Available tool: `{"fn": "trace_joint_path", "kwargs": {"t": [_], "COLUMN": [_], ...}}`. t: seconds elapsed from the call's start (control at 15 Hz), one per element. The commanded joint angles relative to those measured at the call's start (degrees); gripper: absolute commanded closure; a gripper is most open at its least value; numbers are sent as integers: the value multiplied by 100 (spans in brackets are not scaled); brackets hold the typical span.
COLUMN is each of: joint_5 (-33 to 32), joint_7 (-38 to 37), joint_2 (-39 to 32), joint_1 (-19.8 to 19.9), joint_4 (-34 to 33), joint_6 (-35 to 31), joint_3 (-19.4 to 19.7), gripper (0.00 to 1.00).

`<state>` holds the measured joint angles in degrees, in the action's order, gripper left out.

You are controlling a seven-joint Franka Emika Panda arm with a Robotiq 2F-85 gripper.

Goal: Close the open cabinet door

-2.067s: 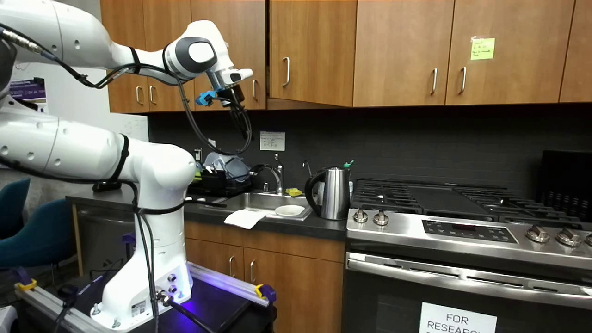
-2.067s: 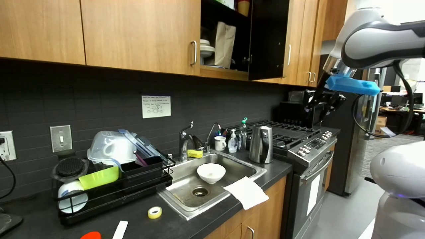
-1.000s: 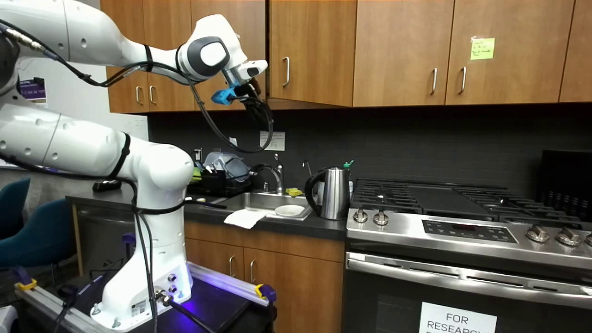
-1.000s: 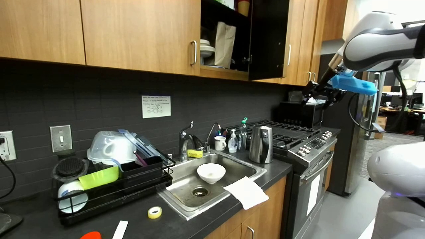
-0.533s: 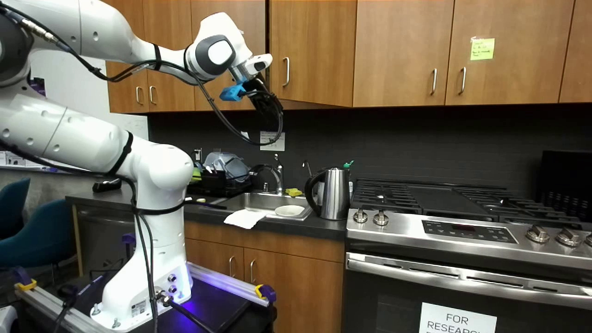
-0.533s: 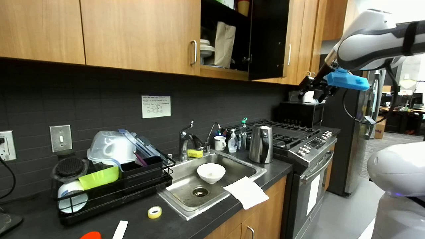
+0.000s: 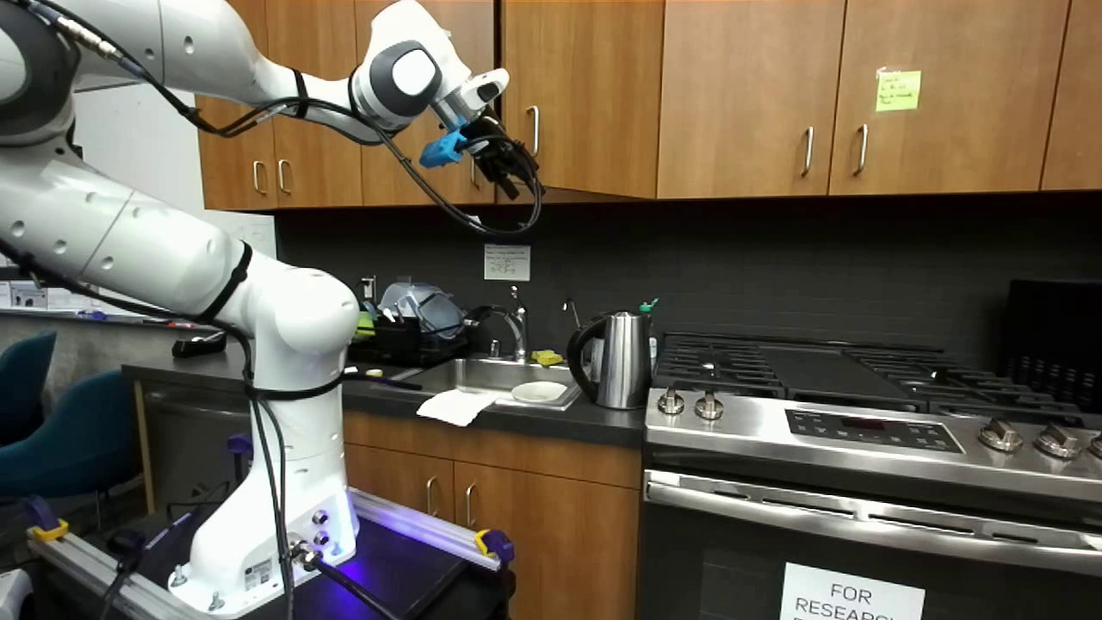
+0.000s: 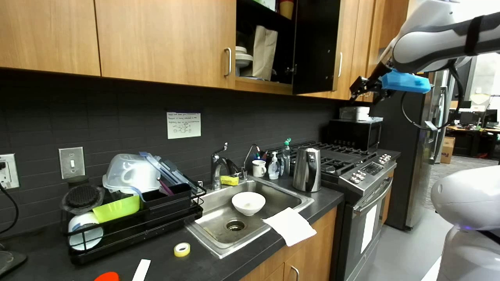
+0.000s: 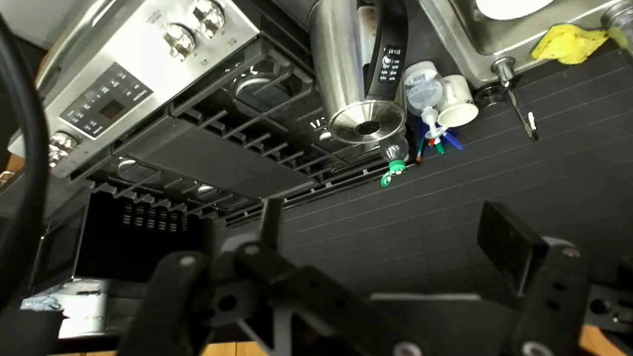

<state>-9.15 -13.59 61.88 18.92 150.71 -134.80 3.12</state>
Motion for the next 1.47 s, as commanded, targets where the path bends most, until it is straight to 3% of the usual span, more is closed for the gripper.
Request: {"fn": "trace_joint_path", "kwargs": {"t": [0.0, 0.6, 1.13, 1.4], "joint_5": [-213, -186, -79, 52], "joint_7": [17, 128, 569, 919], "joint_2": [-111, -162, -213, -256], "joint_1": [250, 199, -88, -413], "joint_4": [-281, -614, -654, -639], "joint_6": [-153, -600, -1099, -1331], "joint_3": [-157, -72, 213, 472], "gripper": [0, 0, 0, 0]}}
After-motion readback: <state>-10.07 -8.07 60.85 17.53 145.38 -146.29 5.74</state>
